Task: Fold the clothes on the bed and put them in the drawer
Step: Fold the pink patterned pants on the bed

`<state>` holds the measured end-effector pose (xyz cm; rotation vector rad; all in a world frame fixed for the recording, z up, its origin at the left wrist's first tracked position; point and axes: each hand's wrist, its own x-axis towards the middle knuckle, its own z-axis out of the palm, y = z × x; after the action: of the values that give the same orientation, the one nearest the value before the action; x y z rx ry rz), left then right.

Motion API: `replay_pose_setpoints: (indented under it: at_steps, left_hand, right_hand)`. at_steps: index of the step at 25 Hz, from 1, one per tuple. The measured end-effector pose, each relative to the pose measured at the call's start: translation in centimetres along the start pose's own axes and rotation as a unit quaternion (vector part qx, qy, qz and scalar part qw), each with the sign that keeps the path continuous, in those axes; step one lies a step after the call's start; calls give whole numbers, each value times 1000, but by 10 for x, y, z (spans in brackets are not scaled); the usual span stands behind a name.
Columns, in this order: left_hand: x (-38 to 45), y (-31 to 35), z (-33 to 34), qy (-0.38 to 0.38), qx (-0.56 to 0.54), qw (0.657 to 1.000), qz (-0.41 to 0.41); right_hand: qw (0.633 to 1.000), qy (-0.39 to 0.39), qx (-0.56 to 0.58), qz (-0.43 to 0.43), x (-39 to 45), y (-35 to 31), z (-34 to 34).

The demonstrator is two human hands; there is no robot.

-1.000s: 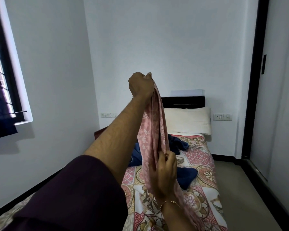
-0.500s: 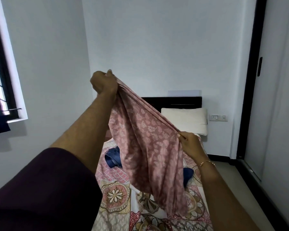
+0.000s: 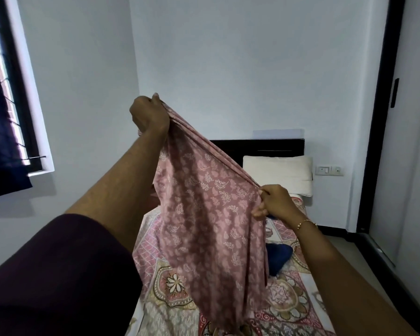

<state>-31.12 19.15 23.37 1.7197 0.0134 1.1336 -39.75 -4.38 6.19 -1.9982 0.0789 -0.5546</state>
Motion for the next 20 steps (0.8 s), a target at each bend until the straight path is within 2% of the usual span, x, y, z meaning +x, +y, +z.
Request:
replay_pose_setpoints:
  at_steps: [2,4,6,9,11,14,15,17,20]
  left_hand:
    - [-2,-8,5,-26,24,999,-9]
    - [-5,-20,13,-62,48,997,-18]
    - [-4,-32,22,-85,53,994,-35]
    - [6,-46,32,-125,-35,989,-77]
    - [19,-59,34,-136,-137,973,-125]
    - [27,-97,19,-122,-307,923,-196]
    - [23,-120,10,-121,-340,905,-227]
    - [8,-180,-10,-128,-317,902,-264]
    - [-42,-296,-54,-146,-211,906,-337]
  right_hand:
    - [992,-17,102,78,4,8,4]
    - [987,-28,109,114,8,14,5]
    - [992,7,75,103,19,19,-1]
    - [987,143,-70,-16,43,11,-19]
    - [946,228,-195,-124,48,-4,-21]
    - [873,322,-254,-263,25,-21,3]
    - [858,324,-260,-304,13,-16,21]
    - [849,273,-271,-362,-17,10,67]
    - [873,117,-320,-350,-72,84,155]
